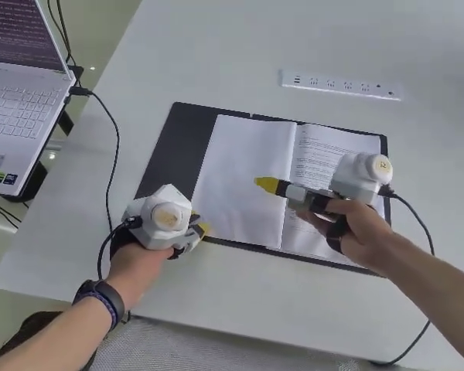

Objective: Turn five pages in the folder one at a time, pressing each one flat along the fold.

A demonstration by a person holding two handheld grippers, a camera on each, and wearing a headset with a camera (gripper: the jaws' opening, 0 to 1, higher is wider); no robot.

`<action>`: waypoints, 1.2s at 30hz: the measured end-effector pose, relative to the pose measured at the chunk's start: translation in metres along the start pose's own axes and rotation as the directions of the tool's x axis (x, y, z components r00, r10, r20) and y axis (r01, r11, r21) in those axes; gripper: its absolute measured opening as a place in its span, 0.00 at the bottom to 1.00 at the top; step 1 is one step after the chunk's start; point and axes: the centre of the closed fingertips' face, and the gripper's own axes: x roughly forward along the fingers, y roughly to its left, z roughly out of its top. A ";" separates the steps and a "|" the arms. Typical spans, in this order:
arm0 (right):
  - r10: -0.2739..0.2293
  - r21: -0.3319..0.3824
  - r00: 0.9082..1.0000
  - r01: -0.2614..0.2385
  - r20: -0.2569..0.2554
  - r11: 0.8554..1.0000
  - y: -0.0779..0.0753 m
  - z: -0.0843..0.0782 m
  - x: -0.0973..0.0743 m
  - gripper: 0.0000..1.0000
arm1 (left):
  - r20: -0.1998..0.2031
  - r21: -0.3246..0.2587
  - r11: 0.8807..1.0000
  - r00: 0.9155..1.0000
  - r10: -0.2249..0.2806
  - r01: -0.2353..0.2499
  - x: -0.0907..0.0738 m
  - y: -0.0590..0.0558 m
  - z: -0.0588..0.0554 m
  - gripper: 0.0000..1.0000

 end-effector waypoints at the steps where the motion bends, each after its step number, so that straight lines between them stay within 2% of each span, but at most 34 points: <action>1: -0.002 -0.006 1.000 0.002 0.000 1.000 -0.002 0.002 0.000 0.33 | 0.000 -0.001 1.000 1.000 0.000 0.000 0.000 0.000 0.000 0.14; 8: -0.029 -0.073 0.999 0.027 -0.019 0.997 -0.010 0.011 -0.002 0.29 | 0.003 -0.024 1.000 1.000 0.002 -0.002 0.001 0.000 0.000 0.14; 12: -0.048 -0.081 0.999 0.047 -0.010 0.996 -0.016 0.017 -0.003 0.25 | 0.004 -0.037 0.999 1.000 0.006 -0.006 0.002 0.000 0.000 0.15; 13: -0.048 -0.086 0.999 0.049 0.005 0.995 -0.017 0.021 -0.003 0.24 | 0.004 -0.043 0.999 1.000 0.009 -0.009 0.002 0.000 0.000 0.15; 20: -0.040 -0.083 0.998 0.043 0.038 0.996 -0.024 0.030 -0.003 0.11 | 0.005 -0.054 0.998 1.000 0.012 -0.012 0.002 0.001 -0.001 0.15; 30: -0.062 -0.026 0.997 0.063 0.047 0.998 -0.042 0.028 0.001 0.01 | -0.005 -0.048 0.999 1.000 0.010 -0.010 0.003 0.000 -0.001 0.15; 36: -0.054 -0.025 0.997 0.055 0.047 0.998 -0.036 0.028 0.001 0.00 | -0.005 -0.049 0.999 1.000 0.017 -0.017 0.002 0.001 -0.001 0.14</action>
